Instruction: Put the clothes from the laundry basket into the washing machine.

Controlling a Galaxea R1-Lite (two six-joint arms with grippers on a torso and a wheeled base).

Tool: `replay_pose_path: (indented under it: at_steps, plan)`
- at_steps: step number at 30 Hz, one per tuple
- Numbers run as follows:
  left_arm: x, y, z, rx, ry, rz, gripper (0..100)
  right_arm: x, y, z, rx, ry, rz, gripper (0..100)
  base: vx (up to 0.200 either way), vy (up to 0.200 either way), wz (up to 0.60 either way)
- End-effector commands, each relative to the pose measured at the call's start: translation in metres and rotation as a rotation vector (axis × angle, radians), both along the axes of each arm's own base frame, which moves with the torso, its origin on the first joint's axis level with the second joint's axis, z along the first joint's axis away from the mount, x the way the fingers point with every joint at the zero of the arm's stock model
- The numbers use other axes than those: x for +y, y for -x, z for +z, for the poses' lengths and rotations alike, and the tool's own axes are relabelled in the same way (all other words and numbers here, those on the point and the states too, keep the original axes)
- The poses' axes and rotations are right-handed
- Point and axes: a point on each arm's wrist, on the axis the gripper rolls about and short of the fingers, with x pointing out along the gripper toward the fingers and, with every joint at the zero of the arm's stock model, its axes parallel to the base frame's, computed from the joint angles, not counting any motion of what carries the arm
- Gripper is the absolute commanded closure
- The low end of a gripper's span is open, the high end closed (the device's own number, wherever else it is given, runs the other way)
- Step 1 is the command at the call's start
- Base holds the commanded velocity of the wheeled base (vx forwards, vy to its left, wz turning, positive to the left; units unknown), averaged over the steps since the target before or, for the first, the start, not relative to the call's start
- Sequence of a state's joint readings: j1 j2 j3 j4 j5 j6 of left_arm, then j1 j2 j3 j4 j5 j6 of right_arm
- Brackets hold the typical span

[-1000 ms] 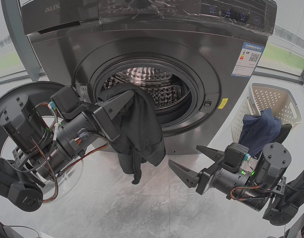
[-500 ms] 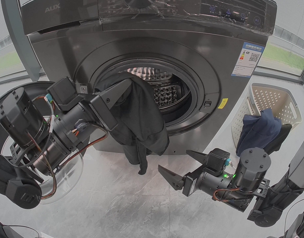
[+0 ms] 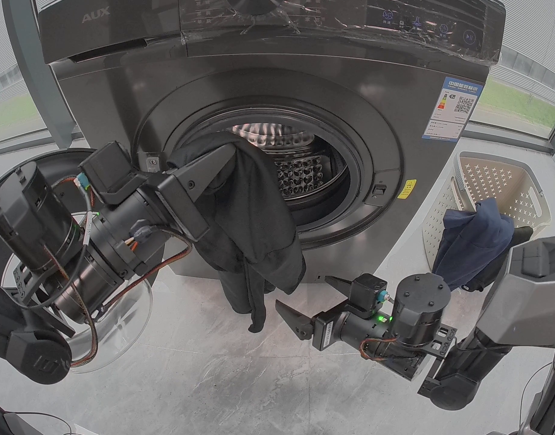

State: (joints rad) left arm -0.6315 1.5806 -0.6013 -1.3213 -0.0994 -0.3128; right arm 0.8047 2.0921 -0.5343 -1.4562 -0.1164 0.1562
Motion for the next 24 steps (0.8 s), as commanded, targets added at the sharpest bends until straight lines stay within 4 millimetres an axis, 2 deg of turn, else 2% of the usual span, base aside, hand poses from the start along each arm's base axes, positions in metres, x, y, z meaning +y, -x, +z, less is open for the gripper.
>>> replay_pose_path:
  at_steps: [1, 7, 9, 10, 14, 17, 19, 21, 23, 24]
  plan:
    - [0.000, 0.001, 0.001, -0.003, 0.002, -0.001, 100, 0.014, -0.014, -0.019, -0.004, 0.019, 0.002, 0, 0.000, 0.000, 0.00]
    - [-0.001, 0.002, 0.000, -0.001, 0.001, -0.006, 100, 0.025, -0.023, -0.022, -0.028, 0.006, 0.017, 0, 0.000, 0.000, 0.00]
    - [-0.001, 0.002, -0.001, 0.001, 0.000, -0.007, 100, 0.032, -0.033, -0.024, -0.051, -0.004, 0.011, 0, 0.000, 0.000, 0.00]
    - [-0.001, 0.002, -0.001, 0.001, 0.000, -0.007, 100, 0.033, -0.034, -0.024, -0.052, -0.005, 0.011, 0, 0.000, 0.000, 0.00]
    - [0.000, 0.003, -0.003, 0.008, -0.005, -0.006, 100, 0.036, -0.058, -0.023, -0.089, -0.036, -0.028, 0, 0.000, 0.000, 0.00]
    - [0.001, 0.004, -0.006, 0.015, -0.011, -0.005, 100, 0.026, -0.074, -0.017, -0.114, -0.053, -0.073, 0, 0.000, 0.000, 0.00]
    - [0.002, 0.004, -0.007, 0.017, -0.013, -0.004, 100, 0.023, -0.077, -0.015, -0.118, -0.054, -0.084, 0, 0.000, 0.000, 0.00]
    - [0.003, 0.004, -0.010, 0.026, -0.019, -0.001, 100, 0.005, -0.081, -0.001, -0.144, -0.055, -0.120, 0, 0.000, 0.000, 0.00]
    - [0.003, 0.004, -0.011, 0.028, -0.021, -0.001, 100, -0.005, -0.081, 0.008, -0.153, -0.055, -0.133, 0, 0.000, 0.000, 0.00]
    - [0.004, 0.004, -0.011, 0.028, -0.021, 0.001, 100, -0.015, -0.078, 0.018, -0.169, -0.059, -0.133, 0, 0.000, 0.000, 0.00]
